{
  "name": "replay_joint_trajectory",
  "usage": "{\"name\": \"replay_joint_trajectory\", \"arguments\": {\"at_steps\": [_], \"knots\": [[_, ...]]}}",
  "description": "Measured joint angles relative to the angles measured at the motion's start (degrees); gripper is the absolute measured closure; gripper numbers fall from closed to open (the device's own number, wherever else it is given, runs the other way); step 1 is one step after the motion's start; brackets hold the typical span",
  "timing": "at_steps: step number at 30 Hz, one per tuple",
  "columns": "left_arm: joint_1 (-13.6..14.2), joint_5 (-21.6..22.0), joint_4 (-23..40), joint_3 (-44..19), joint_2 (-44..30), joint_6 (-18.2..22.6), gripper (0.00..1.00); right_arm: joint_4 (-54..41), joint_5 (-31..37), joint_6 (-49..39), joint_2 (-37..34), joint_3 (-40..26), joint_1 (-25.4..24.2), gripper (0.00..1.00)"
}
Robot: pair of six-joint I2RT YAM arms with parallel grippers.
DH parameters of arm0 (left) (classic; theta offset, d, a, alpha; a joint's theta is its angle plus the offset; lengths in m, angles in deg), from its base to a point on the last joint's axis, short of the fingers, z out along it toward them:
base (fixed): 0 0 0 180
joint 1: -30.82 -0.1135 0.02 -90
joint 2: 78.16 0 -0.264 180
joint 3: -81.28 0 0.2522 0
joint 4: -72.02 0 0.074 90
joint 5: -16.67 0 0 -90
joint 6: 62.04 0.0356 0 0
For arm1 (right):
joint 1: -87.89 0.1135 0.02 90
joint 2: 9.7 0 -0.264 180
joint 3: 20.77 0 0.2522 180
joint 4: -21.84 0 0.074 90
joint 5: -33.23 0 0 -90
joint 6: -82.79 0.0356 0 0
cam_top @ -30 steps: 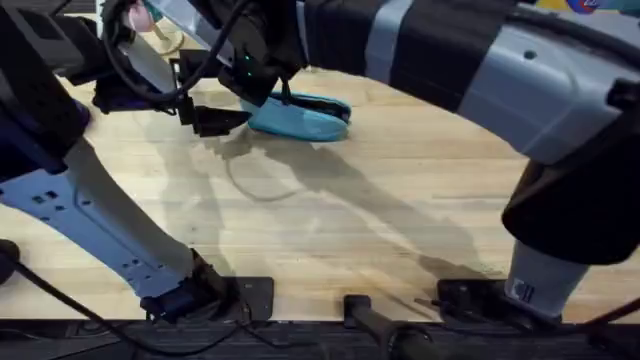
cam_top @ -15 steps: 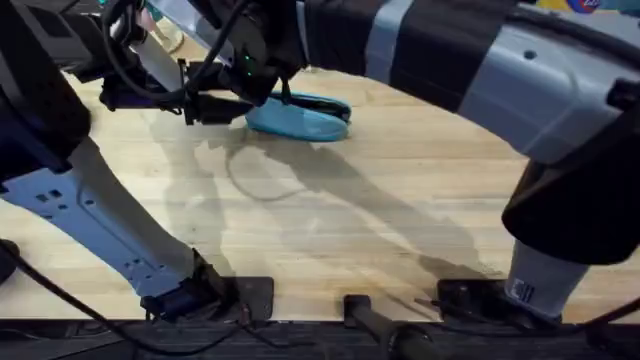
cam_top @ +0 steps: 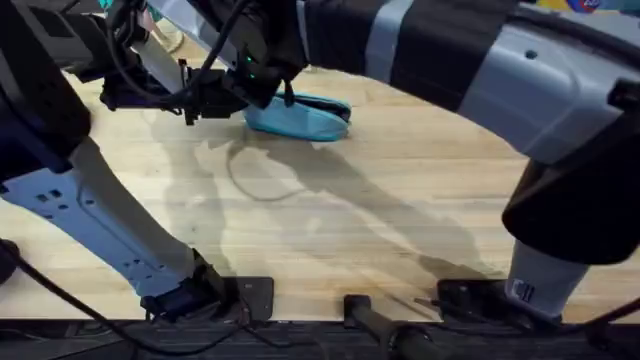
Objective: Unzip the bag, pick up the pens from the table one at a time and place them inside, then zip the bag closed.
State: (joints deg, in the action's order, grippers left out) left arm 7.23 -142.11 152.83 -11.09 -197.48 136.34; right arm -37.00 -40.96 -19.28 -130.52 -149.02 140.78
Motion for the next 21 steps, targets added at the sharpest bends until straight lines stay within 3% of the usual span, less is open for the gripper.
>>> {"name": "replay_joint_trajectory", "arguments": {"at_steps": [21], "knots": [[0.15,0.23,-0.02,0.00,0.01,0.02,0.959,-12.43,-0.29,1.79,-0.01,-0.55,-7.91,0.971]]}}
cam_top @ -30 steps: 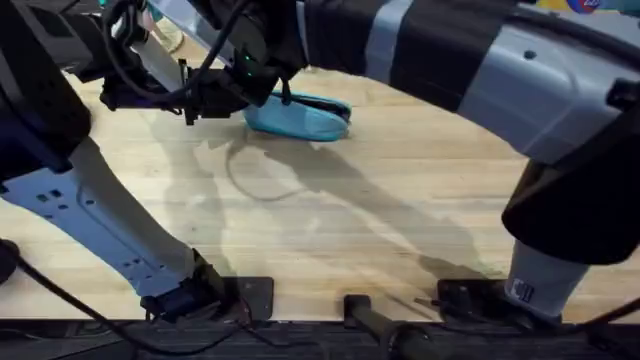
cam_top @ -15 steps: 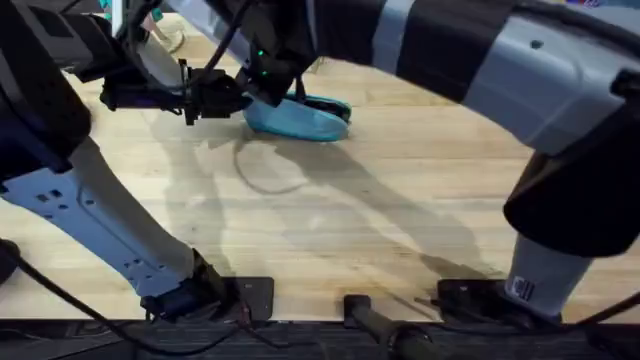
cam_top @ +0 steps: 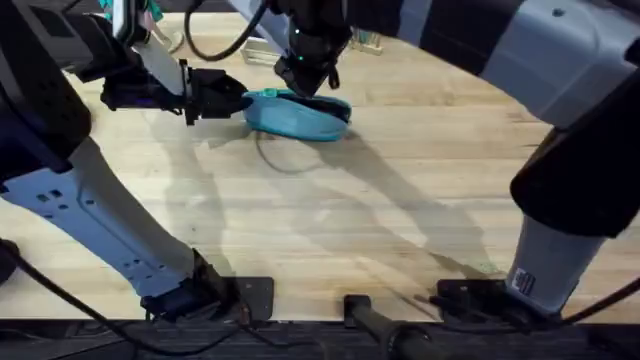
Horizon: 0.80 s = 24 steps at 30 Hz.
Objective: Unzip the bag, pick up the pens from the table one at a time and place them inside, then zip the bag closed.
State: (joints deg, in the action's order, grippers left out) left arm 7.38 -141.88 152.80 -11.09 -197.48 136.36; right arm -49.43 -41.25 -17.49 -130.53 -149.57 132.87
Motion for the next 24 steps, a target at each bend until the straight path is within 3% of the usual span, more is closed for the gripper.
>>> {"name": "replay_joint_trajectory", "arguments": {"at_steps": [24], "knots": [[0.00,0.45,0.00,0.00,0.01,0.00,0.959,-3.96,0.29,-2.84,0.01,0.00,-4.51,0.971]]}}
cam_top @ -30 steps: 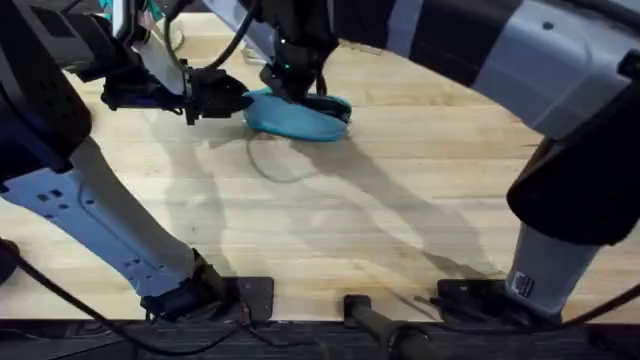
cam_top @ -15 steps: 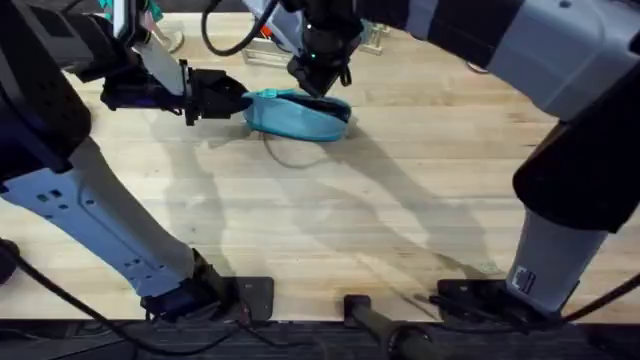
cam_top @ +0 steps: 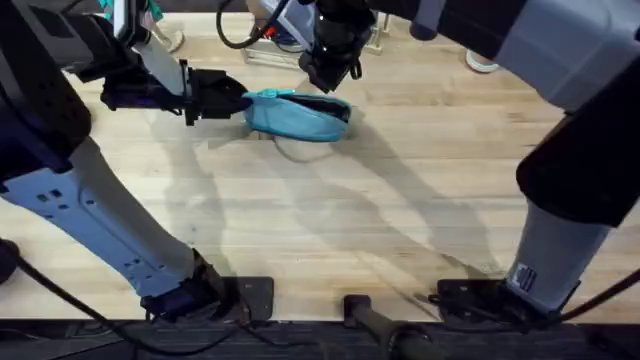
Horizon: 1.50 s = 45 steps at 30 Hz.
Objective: Unzip the bag, pick up the pens from the table one at a time and place them inside, then zip the bag closed.
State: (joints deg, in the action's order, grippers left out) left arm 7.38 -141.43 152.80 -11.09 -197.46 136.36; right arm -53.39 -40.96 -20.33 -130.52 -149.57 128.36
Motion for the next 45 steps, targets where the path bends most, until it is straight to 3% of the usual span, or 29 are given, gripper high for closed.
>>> {"name": "replay_joint_trajectory", "arguments": {"at_steps": [6,7,12,13,20,26,32,45], "knots": [[0.00,0.00,0.00,0.00,0.00,0.00,0.959,0.01,0.02,-0.26,-0.01,-0.02,0.00,0.942],[0.00,0.00,0.00,0.00,-0.02,-0.02,0.959,0.04,0.04,-0.26,-0.02,-0.02,0.00,0.850],[0.00,0.02,0.00,0.00,0.00,0.00,0.959,0.07,0.04,-0.44,-0.01,-0.30,0.02,0.127],[0.00,0.02,0.00,0.00,0.00,0.00,0.959,0.05,0.04,-0.65,-0.01,-0.51,0.02,0.034],[0.00,0.02,0.00,0.00,0.00,0.00,0.959,-0.43,-1.71,-2.25,2.46,-2.34,0.35,0.004],[0.00,0.02,0.00,0.00,-0.02,0.00,0.959,-2.55,-12.95,-7.29,8.13,-3.54,-0.46,0.003],[0.00,0.02,0.00,0.00,0.00,0.00,0.959,-3.55,-23.32,-13.07,8.98,-4.09,-2.61,0.004],[0.00,0.02,0.00,0.00,-0.02,0.00,0.959,-3.11,-27.69,-26.36,8.98,-4.09,-3.19,0.004]]}}
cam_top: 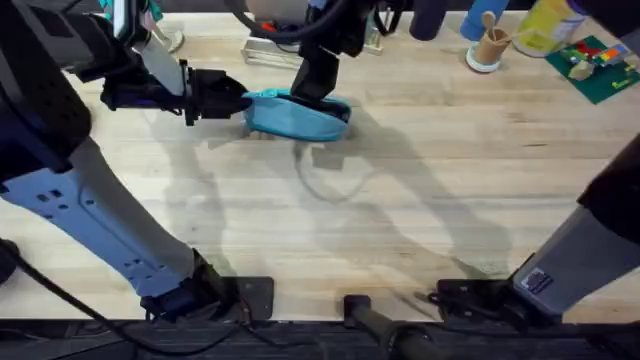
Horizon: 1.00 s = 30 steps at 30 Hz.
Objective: Unzip the bag, pick up the pens from the table one at a time and place them inside, then zip the bag closed.
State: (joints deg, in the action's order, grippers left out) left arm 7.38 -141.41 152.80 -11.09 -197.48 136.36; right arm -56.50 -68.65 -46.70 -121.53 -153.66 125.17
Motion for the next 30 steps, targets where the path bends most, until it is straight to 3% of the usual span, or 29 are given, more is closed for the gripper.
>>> {"name": "replay_joint_trajectory", "arguments": {"at_steps": [30], "knots": [[0.00,0.02,0.00,0.00,0.02,0.00,0.959,5.85,-4.51,-4.72,-3.30,0.00,0.00,0.005]]}}
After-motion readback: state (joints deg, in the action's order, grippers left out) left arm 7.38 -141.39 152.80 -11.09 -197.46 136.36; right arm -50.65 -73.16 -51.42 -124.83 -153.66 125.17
